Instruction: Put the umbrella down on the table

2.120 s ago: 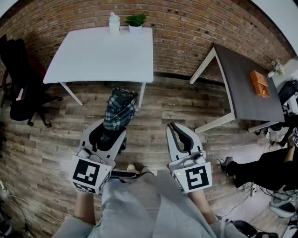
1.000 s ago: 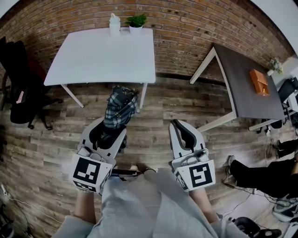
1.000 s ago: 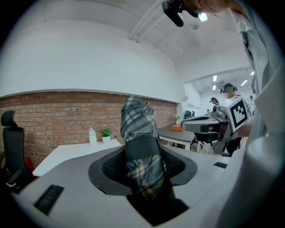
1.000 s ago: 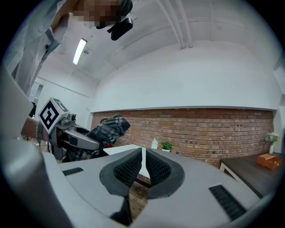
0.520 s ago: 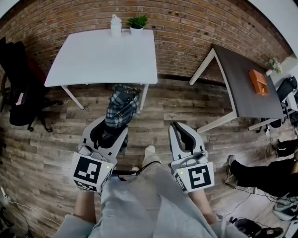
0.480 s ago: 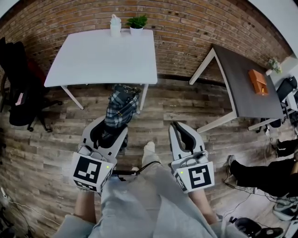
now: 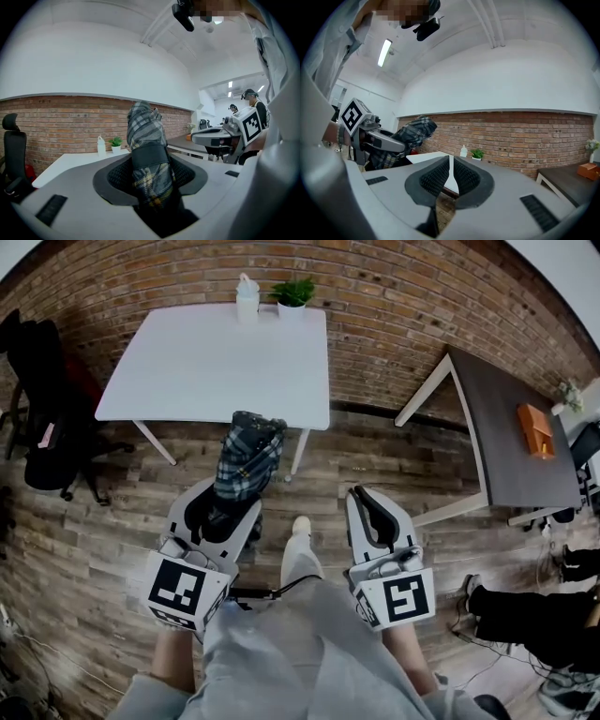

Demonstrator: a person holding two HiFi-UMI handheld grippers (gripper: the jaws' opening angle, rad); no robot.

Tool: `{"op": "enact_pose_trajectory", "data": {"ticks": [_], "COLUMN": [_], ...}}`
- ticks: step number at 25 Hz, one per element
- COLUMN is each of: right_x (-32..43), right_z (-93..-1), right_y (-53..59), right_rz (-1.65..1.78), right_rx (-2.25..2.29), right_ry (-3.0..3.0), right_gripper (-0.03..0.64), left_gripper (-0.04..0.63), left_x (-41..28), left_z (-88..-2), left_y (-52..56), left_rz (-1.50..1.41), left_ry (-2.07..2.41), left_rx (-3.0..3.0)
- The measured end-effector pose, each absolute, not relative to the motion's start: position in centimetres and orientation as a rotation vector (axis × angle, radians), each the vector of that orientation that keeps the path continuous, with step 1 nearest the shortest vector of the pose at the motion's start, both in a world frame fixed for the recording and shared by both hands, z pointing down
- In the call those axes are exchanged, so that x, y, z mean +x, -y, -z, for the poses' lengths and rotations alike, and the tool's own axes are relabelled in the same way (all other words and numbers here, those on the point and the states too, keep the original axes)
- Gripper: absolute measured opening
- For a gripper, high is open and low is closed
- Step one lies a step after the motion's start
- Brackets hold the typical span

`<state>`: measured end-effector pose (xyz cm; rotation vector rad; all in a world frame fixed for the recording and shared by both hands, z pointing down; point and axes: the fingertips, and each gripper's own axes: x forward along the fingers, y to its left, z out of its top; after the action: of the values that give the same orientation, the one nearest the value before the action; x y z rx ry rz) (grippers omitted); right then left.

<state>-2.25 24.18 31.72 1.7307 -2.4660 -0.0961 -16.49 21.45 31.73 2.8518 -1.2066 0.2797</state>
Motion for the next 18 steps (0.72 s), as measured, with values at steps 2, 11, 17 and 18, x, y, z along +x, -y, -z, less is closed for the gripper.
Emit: {"op": "enact_pose_trajectory", "data": {"ticks": [2, 11, 17, 18], "right_x": [-2.0, 2.0, 5.3, 5.9], "right_z": [-31.5, -31.7, -31.7, -31.7], "right_y": [-21.5, -9.9, -1.0, 0.4], "right_rz": [0.084, 0.051, 0.041, 0.042], "right_rx": [1.71, 1.638, 1.576, 1.564], "right_ry": [2.477, 2.519, 2.55, 2.555], "right_gripper": [0.057, 0.057, 0.057, 0.057], "left_gripper": [0.229, 0.229, 0.229, 0.229], "left_x": [-16.2, -12.5, -8.8, -8.2], "left_z": [-31.4, -31.5, -31.5, -31.5], "left_y": [-19.0, -8.7, -0.4, 1.0], "left_rz": [-0.291, -0.332, -0.315, -0.315], "left_ry": [1.226, 1.281, 1.303, 1.309], "left_rx": [2.835, 2.78, 2.752, 2.744]}}
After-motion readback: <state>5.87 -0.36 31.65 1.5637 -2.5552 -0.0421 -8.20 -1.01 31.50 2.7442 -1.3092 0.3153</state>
